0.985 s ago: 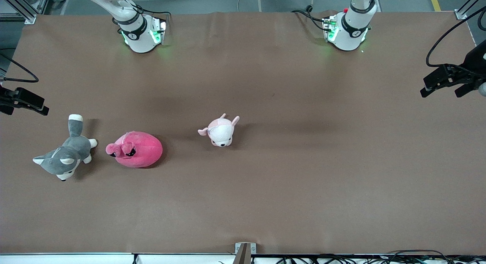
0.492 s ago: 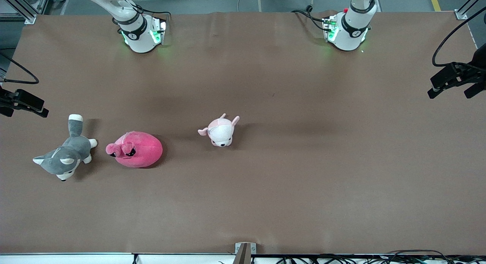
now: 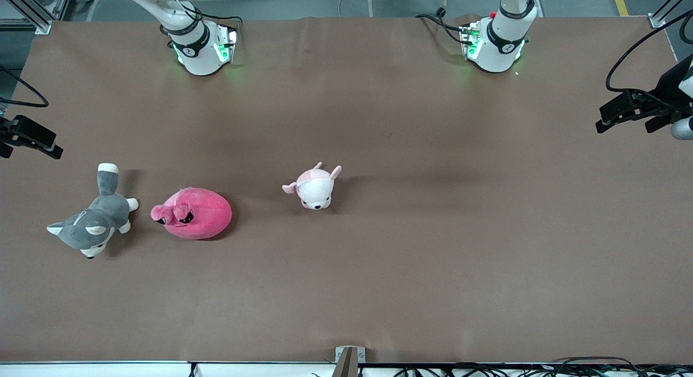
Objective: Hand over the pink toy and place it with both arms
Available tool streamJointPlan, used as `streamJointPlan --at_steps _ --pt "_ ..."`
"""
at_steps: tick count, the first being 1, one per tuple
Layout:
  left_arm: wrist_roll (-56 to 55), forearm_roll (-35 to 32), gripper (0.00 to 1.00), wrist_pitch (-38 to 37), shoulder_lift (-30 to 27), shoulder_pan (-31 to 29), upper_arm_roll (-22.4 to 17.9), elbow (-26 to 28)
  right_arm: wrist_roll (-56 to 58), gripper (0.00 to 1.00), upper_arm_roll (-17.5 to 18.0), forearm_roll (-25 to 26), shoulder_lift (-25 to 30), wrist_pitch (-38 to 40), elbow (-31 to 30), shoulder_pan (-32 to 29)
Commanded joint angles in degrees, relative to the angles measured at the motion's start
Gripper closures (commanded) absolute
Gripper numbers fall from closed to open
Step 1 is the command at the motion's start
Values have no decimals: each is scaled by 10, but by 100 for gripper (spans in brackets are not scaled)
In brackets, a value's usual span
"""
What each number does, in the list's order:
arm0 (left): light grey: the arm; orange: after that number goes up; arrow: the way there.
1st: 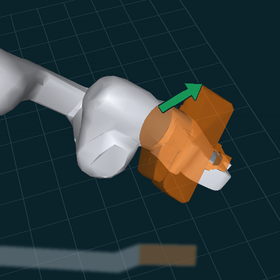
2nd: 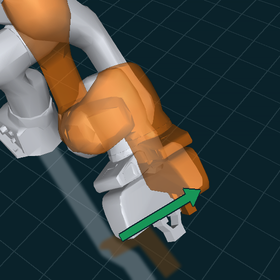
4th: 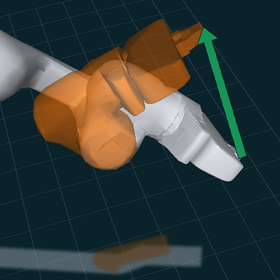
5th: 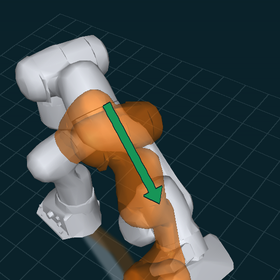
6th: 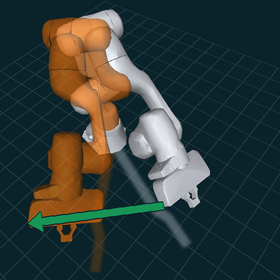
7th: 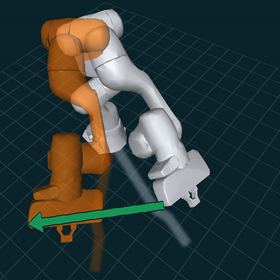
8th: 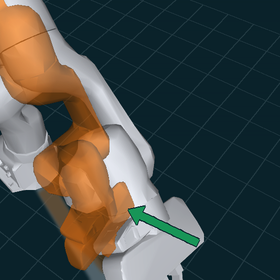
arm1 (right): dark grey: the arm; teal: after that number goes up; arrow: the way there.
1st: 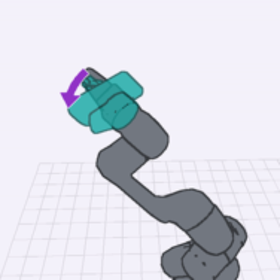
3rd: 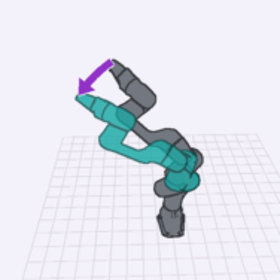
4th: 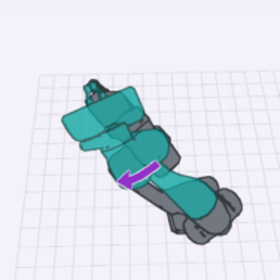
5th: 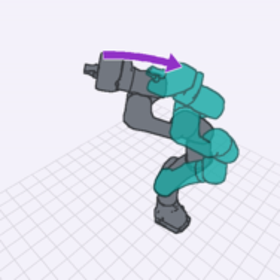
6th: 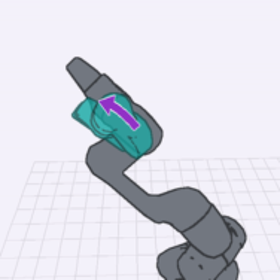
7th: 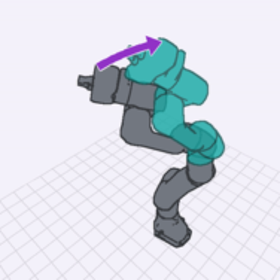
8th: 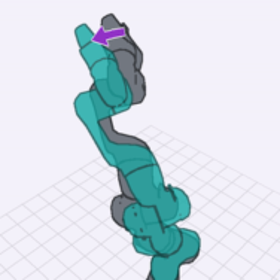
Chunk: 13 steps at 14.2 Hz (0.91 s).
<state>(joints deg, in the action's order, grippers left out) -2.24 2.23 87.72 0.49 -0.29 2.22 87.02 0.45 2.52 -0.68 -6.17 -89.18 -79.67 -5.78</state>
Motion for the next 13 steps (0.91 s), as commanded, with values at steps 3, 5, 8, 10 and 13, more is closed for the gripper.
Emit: streamJointPlan --at_steps 3,5,8,10,13 --pt "4 -6 0 -15 18 -2 -1 -37 0 0 6 15 53 -33 -76 -4" --pt "5 -6 0 -14 18 -2 -1 -37 1 0 -31 16 51 -34 -72 33" --pt "6 -6 0 -14 18 -2 -1 -38 4 0 -53 15 51 -34 -72 48" --pt "6 -6 0 -14 18 -2 -1 -38 21 0 -50 13 51 -35 -70 36" --pt "6 -6 0 -15 18 -1 -1 -38 21 0 -50 14 52 -30 -72 39"
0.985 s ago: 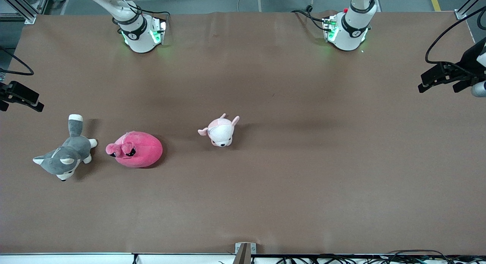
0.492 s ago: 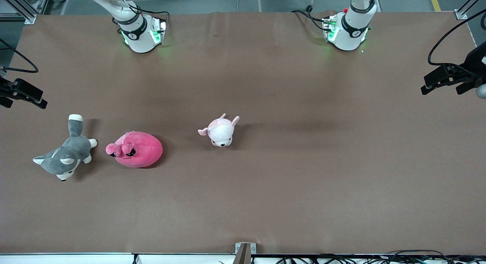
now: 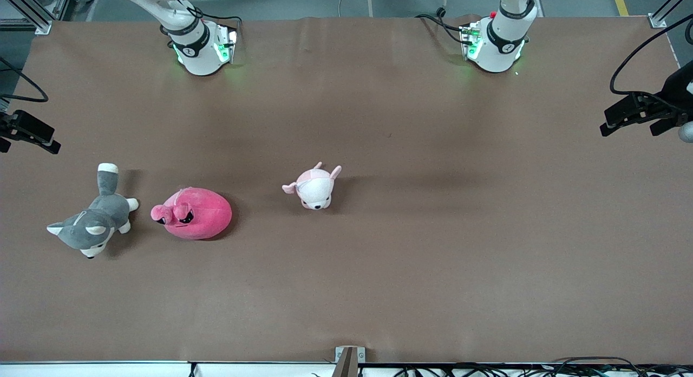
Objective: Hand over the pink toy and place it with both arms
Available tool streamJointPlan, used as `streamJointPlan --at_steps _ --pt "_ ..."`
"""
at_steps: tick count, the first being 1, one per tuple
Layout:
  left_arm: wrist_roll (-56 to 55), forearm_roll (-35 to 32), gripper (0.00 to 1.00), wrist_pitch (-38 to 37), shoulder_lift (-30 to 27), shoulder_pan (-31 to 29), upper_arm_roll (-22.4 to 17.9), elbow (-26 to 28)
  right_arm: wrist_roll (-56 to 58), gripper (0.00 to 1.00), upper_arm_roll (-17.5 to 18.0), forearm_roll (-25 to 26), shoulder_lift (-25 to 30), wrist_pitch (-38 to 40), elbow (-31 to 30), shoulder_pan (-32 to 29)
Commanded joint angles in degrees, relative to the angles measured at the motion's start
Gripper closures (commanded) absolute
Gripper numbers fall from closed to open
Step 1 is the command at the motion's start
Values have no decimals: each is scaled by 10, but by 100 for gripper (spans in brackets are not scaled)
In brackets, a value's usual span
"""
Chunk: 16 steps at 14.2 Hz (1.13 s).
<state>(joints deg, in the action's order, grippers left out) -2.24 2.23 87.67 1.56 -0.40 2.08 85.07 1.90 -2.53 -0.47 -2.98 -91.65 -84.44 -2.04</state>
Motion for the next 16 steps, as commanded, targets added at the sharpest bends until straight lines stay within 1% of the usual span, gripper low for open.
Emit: streamJointPlan --at_steps 1,3,4,5,6,10,16 --pt "6 -6 0 -14 7 0 0 -18 6 0 1 12 21 -3 -27 3" --pt "4 -6 0 -14 7 0 0 -17 6 0 1 13 21 -5 -34 5" --pt "3 -6 0 -14 7 0 0 -17 7 0 1 22 20 -7 -37 8" --pt "3 -6 0 -15 7 0 0 -17 6 0 1 48 20 -11 -41 18" --pt "3 -6 0 -15 7 0 0 -18 5 0 1 56 20 -10 -43 22" --pt "3 -6 0 -14 7 0 0 -18 3 0 -1 56 22 -10 -54 19" --pt "2 -6 0 -14 7 0 0 -18 -1 0 -1 39 37 -19 -54 20"
